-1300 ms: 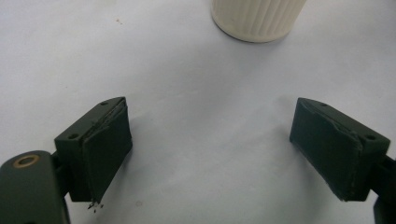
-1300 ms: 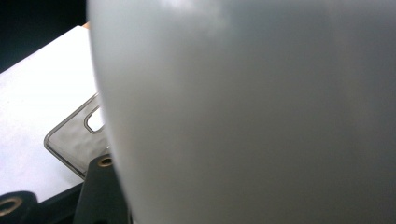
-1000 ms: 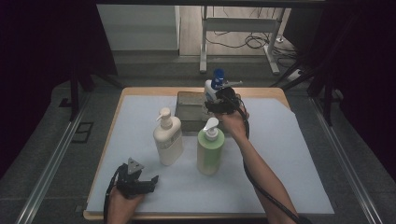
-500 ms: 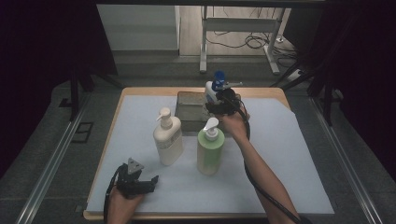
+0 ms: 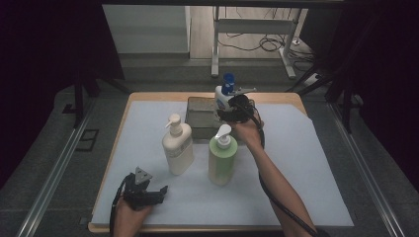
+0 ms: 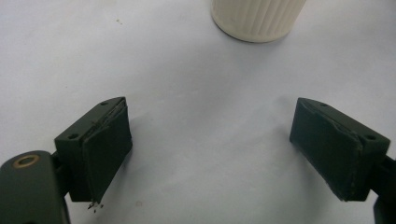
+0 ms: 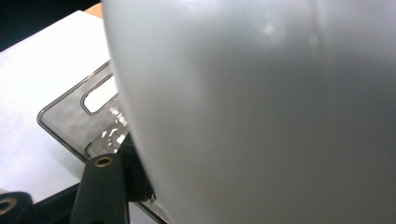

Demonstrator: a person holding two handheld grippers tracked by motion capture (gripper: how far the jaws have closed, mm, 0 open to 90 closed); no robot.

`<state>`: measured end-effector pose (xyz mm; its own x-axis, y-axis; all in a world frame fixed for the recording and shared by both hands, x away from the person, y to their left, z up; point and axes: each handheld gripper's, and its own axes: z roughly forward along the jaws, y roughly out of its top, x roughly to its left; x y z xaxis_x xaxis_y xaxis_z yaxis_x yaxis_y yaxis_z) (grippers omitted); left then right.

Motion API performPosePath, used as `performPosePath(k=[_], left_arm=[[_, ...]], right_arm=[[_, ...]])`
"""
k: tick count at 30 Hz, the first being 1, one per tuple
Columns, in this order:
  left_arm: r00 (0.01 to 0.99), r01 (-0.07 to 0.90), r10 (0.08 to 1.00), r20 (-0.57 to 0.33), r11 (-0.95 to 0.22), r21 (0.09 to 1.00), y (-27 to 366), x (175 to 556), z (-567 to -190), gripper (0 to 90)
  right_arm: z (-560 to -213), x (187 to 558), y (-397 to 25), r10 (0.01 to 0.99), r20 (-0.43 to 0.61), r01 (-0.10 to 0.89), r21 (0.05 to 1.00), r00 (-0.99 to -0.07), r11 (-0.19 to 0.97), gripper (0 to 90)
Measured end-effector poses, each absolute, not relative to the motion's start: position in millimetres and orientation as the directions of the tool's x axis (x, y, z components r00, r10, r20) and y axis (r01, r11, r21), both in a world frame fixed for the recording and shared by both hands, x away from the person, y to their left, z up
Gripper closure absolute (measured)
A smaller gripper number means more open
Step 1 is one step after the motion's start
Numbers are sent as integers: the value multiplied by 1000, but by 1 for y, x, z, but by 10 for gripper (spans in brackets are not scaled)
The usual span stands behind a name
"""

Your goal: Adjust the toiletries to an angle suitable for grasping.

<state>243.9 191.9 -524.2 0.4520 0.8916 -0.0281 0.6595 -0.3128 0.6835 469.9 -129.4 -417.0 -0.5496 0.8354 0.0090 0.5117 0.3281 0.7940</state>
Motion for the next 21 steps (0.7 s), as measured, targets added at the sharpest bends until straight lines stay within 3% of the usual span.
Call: performPosePath(k=[21], left_arm=[[451, 659, 892, -29, -311, 685, 192, 244, -524, 123]], right_arm=[[-406, 448, -159, 801, 41, 491, 808, -597, 325, 406]])
